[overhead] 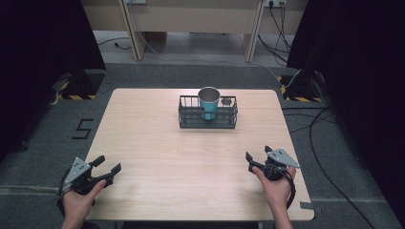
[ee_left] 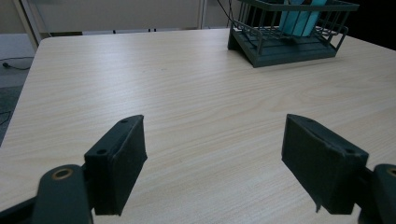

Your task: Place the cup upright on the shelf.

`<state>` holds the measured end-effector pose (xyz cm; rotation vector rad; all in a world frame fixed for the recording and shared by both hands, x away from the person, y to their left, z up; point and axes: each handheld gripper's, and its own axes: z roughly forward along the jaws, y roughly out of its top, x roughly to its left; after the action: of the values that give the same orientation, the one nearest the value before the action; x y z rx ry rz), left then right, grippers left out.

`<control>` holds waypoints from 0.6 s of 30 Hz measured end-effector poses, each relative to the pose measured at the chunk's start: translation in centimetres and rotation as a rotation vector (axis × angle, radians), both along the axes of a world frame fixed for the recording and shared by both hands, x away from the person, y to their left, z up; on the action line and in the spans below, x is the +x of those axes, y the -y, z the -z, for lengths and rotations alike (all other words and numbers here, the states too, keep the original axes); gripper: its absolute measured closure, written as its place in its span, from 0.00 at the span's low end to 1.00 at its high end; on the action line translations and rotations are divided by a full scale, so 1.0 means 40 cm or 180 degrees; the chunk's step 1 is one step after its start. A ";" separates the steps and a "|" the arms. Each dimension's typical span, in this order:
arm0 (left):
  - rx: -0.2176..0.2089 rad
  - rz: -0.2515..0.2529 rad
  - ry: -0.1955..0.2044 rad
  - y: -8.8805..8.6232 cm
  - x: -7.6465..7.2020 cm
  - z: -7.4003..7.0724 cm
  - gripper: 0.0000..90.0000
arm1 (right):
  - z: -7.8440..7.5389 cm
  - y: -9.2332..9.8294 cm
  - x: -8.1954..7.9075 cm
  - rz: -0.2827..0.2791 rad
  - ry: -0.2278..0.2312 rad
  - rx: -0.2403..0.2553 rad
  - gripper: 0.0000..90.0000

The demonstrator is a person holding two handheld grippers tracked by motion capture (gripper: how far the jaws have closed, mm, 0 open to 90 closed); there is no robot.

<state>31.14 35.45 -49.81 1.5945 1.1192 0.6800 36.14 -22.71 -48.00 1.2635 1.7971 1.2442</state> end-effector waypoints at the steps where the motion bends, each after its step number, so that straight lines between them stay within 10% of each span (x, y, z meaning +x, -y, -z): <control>1: 0.0000 0.0000 0.0000 0.000 0.000 0.000 0.24 | 0.002 0.002 -0.003 0.0007 -0.0011 0.0012 0.22; 18: 0.0005 0.0004 -0.0001 0.000 0.000 0.000 0.24 | 0.037 0.027 -0.046 0.0067 0.0008 0.0009 0.22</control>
<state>31.14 35.43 -49.81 1.5965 1.1181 0.6798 34.30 -23.80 -49.47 1.2787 1.7764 1.2367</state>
